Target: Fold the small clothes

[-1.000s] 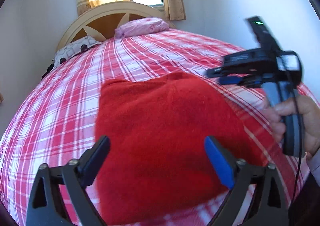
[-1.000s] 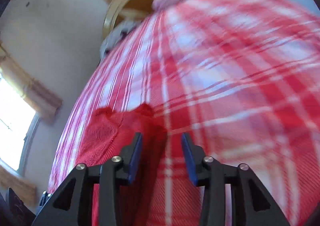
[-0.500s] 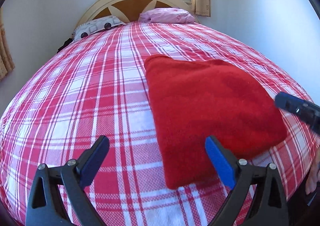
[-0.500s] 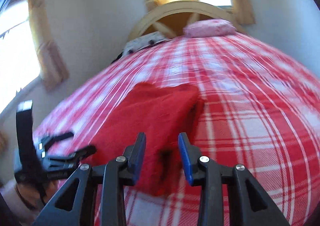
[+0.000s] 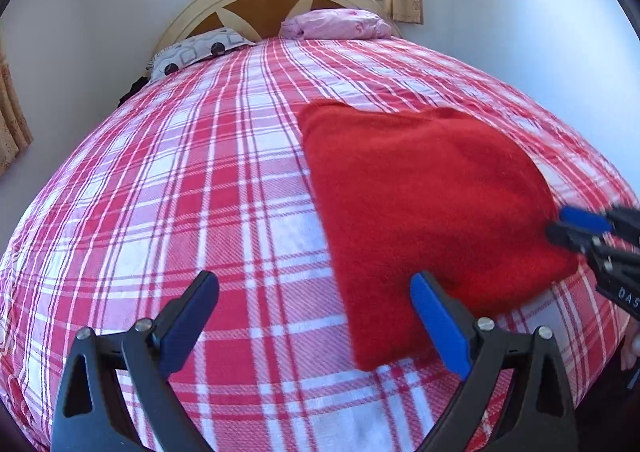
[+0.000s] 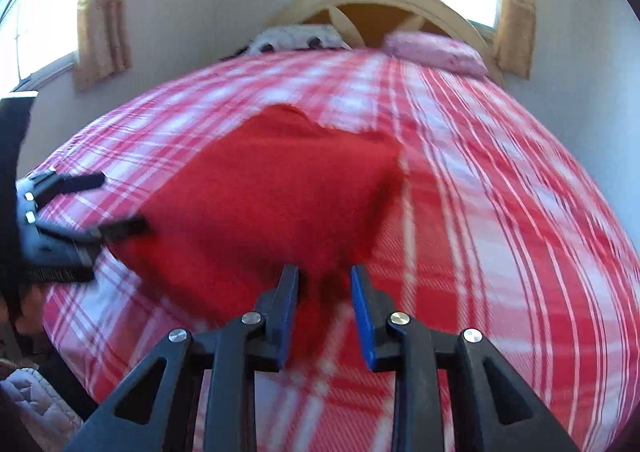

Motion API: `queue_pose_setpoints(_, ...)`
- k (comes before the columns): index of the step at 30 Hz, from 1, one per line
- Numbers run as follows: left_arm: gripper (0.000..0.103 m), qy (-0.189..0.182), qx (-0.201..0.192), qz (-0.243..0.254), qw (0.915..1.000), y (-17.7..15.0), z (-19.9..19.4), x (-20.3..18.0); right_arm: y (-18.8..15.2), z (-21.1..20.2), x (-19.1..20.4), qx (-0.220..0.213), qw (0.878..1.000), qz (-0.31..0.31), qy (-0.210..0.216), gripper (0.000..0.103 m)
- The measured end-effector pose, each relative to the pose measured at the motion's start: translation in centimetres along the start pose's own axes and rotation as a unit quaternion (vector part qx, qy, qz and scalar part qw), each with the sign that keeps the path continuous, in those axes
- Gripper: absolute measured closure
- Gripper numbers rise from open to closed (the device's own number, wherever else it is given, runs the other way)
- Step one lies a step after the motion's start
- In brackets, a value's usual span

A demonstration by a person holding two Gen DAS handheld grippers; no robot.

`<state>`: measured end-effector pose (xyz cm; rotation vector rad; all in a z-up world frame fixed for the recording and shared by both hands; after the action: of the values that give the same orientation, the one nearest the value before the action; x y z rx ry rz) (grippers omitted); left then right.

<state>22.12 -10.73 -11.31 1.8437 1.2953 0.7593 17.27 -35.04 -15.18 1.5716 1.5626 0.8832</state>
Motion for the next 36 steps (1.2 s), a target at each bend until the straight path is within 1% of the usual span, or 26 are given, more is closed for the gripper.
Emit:
queue_pose_setpoints(2, 0.004, 0.0, -0.008, -0.014, 0.9999, 0.7, -0.1, 1.0, -0.1, -1.0, -1.7, -0.005, 0.999, 0.01, -0.046, 0.075)
queue_pose_setpoints(3, 0.004, 0.001, -0.013, -0.02, 0.9997, 1.1, 0.1, 1.4, 0.0, -1.5, -2.1, -0.012, 0.998, 0.015, -0.053, 0.075)
queue_pose_setpoints(4, 0.004, 0.003, -0.015, -0.026, 0.9995, 1.6, 0.4, 1.8, 0.5, -1.8, -2.5, -0.022, 0.998, 0.03, -0.05, 0.075)
queue_pose_setpoints(5, 0.004, 0.005, -0.015, -0.031, 0.9994, 2.1, 0.9, 2.1, 0.9, -2.0, -2.8, -0.029, 0.998, 0.047, -0.042, 0.075)
queue_pose_setpoints(8, 0.004, -0.007, -0.011, -0.04, 0.9991, 3.5, 2.7, 2.2, 2.6, -1.7, -3.5, -0.051, 0.99, 0.132, 0.02, 0.073)
queue_pose_setpoints(10, 0.004, -0.01, -0.002, -0.046, 0.9989, 4.1, 4.0, 2.2, 3.7, -0.7, -3.7, -0.059, 0.981, 0.177, 0.05, 0.064)
queue_pose_setpoints(12, 0.004, -0.018, 0.01, -0.058, 0.9981, 4.5, 5.3, 2.1, 4.6, 0.6, -4.1, -0.064, 0.975, 0.203, 0.057, 0.059)
queue_pose_setpoints(14, 0.004, -0.026, 0.029, -0.072, 0.9967, 4.7, 6.5, 1.7, 5.2, 2.0, -3.9, -0.057, 0.972, 0.221, 0.06, 0.054)
queue_pose_setpoints(16, 0.004, -0.023, 0.045, -0.071, 0.9962, 4.9, 7.6, 1.1, 5.4, 3.6, -3.7, -0.045, 0.97, 0.232, 0.062, 0.051)
queue_pose_setpoints(20, 0.004, -0.008, 0.054, -0.041, 0.9977, 4.8, 8.9, -0.2, 5.5, 6.4, -3.8, -0.02, 0.97, 0.237, 0.053, 0.051)
queue_pose_setpoints(21, 0.004, -0.008, 0.055, -0.04, 0.9977, 4.8, 9.1, -0.3, 5.5, 7.2, -3.9, -0.016, 0.969, 0.239, 0.053, 0.049)
queue_pose_setpoints(22, 0.004, -0.008, 0.058, -0.039, 0.9975, 4.8, 9.5, -0.5, 5.2, 7.7, -4.0, -0.011, 0.97, 0.24, 0.048, 0.04)
queue_pose_setpoints(23, 0.004, -0.008, 0.06, -0.041, 0.9973, 4.7, 9.7, -0.5, 4.9, 8.4, -4.1, -0.004, 0.969, 0.243, 0.04, 0.034)
queue_pose_setpoints(24, 0.004, -0.008, 0.063, -0.044, 0.997, 4.7, 9.9, -0.6, 4.4, 8.8, -4.2, 0.002, 0.967, 0.25, 0.04, 0.026)
queue_pose_setpoints(25, 0.004, -0.01, 0.066, -0.047, 0.9967, 4.7, 10.1, -0.5, 3.7, 9.5, -4.3, 0.008, 0.962, 0.267, 0.051, 0.023)
queue_pose_setpoints(26, 0.004, -0.01, 0.067, -0.049, 0.9965, 4.7, 10.2, -0.6, 3.3, 9.8, -4.5, 0.005, 0.956, 0.286, 0.059, 0.022)
queue_pose_setpoints(27, 0.004, -0.013, 0.07, -0.052, 0.9961, 4.7, 10.4, -0.6, 3.2, 9.8, -4.7, -0.001, 0.954, 0.293, 0.062, 0.021)
queue_pose_setpoints(31, 0.003, -0.024, 0.078, -0.069, 0.9942, 4.3, 10.9, -0.7, 3.4, 9.5, -4.2, -0.005, 0.958, 0.279, 0.065, 0.021)
queue_pose_setpoints(33, 0.003, -0.031, 0.082, -0.08, 0.9929, 4.2, 11.2, -0.7, 3.5, 9.4, -4.1, -0.003, 0.958, 0.277, 0.074, 0.021)
queue_pose_setpoints(36, 0.003, -0.049, 0.094, -0.108, 0.9885, 3.8, 11.6, -0.5, 3.4, 9.7, -4.1, -0.001, 0.957, 0.278, 0.079, 0.022)
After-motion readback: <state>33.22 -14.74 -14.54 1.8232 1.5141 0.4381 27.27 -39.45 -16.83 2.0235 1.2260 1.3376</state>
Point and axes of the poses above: each gripper's, at about its wrist camera, not at the fingertips, and z roughly the way its jaws point, x to its left, y to its top, the point moved 6 cm from there along z, roughly the way its jaws point, and after that the axes turned 11 degrees about -x, right-handed, at the moved point
